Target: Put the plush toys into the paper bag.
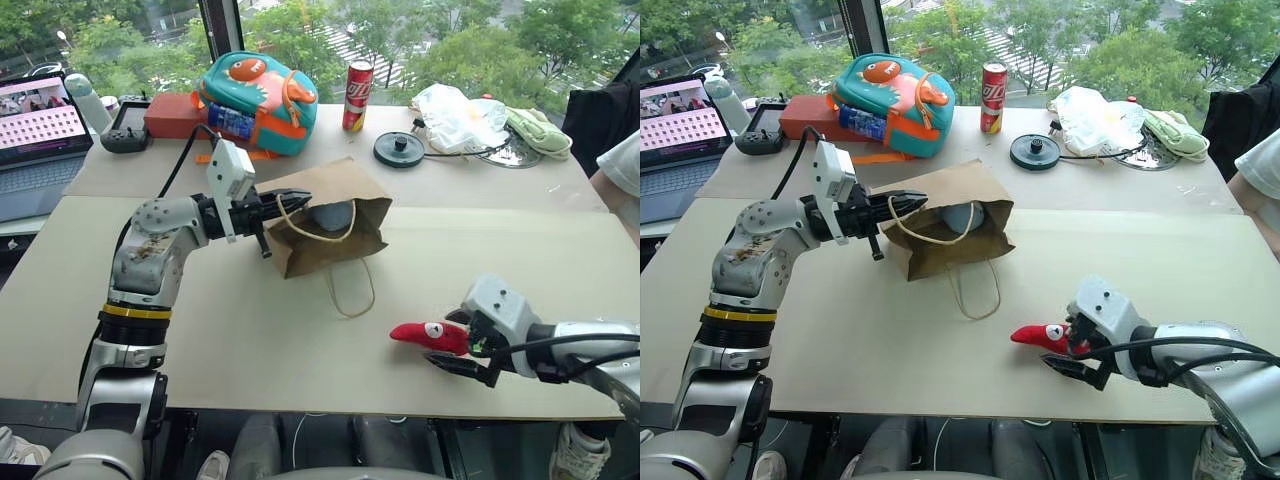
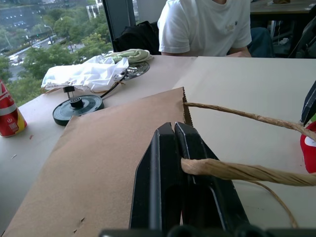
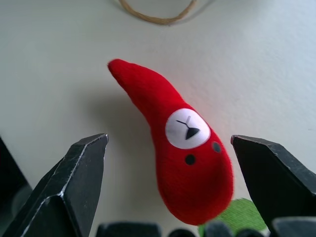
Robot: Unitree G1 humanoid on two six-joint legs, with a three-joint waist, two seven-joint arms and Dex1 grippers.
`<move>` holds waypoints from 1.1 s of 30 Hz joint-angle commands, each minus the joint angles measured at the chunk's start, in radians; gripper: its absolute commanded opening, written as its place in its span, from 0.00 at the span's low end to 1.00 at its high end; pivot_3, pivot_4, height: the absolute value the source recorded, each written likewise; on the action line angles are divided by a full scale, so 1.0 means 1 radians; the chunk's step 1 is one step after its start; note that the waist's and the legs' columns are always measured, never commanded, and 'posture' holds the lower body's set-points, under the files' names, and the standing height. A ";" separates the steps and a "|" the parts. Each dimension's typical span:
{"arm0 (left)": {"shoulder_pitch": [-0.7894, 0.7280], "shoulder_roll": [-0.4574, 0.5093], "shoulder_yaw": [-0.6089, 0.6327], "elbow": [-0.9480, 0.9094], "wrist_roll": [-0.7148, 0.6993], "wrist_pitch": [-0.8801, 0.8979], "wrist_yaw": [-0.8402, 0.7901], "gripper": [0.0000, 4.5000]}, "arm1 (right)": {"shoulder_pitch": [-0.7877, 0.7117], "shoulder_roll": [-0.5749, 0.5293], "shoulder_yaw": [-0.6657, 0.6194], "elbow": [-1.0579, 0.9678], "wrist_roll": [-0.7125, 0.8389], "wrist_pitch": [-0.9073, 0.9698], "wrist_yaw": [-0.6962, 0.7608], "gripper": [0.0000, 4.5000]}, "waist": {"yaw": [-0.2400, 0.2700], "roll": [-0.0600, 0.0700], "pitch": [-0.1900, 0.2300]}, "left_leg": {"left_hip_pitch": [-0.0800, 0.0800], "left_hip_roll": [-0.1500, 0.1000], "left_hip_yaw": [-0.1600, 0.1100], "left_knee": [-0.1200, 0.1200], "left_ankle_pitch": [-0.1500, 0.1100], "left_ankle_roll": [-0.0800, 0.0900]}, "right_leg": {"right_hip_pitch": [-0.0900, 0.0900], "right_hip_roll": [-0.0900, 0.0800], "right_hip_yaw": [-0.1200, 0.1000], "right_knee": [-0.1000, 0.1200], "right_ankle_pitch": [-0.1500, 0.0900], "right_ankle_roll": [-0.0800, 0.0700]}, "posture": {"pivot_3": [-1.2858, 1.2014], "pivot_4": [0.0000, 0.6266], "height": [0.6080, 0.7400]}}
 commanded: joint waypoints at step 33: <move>-0.009 0.007 0.009 -0.026 -0.011 0.002 0.001 0.00 | -0.136 0.143 -0.032 -0.008 0.049 -0.084 -0.014 0.01 | 0.000 0.000 0.000 | 0.000 0.000 0.000 0.000 0.000 0.000 | 0.000 0.000 0.000 0.001 0.000 -0.001 | 0.52 0.24 0.91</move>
